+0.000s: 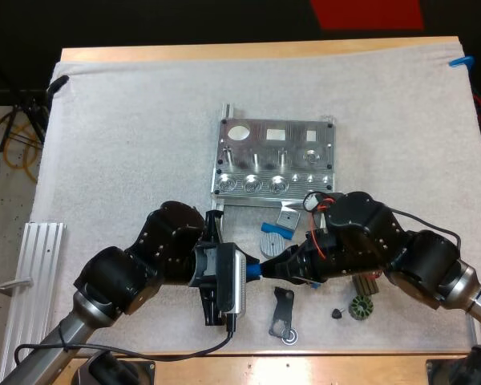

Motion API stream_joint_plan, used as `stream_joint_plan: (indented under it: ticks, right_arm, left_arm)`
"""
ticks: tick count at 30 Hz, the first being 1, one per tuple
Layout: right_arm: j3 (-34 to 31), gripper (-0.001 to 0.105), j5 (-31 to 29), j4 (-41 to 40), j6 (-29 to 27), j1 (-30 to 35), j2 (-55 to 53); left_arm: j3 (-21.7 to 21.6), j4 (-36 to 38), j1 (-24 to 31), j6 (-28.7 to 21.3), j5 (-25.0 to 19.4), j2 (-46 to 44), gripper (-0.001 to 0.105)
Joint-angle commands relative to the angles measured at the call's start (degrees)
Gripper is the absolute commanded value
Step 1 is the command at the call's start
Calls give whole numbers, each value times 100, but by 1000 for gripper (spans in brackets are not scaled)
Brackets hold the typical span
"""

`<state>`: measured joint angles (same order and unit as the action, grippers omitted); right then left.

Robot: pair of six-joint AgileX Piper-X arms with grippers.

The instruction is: Load cells from right to left

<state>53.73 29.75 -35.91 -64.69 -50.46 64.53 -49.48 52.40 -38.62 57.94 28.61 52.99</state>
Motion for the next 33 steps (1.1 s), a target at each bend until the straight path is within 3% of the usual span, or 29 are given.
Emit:
stream_joint_plan:
  ticks: [1, 4, 7, 16, 22, 26, 33]
  right_arm:
    - [40, 0, 92, 19, -111, -2, -28]
    - [40, 0, 92, 19, -168, -2, -28]
    - [40, 0, 92, 19, -367, -2, -28]
    - [40, 0, 92, 0, -739, -2, -28]
    - [61, 0, 92, -466, -1231, 26, -28]
    - [116, 0, -175, -960, -1677, 26, -28]
    - [482, 0, -1018, -1831, -2532, 26, -28]
  left_arm:
    - [-19, -35, 16, 133, 81, -31, 26]
    - [-39, 22, 16, 353, 81, -31, 48]
    - [-124, 181, 16, 796, 81, -42, 55]
    - [-576, 1086, 16, 866, 99, -43, 55]
    - [-738, 1734, 16, 866, -467, -54, 50]
    - [-735, 1973, 16, 866, -716, -54, 43]
    - [-745, 2020, 16, 1109, -771, -209, 43]
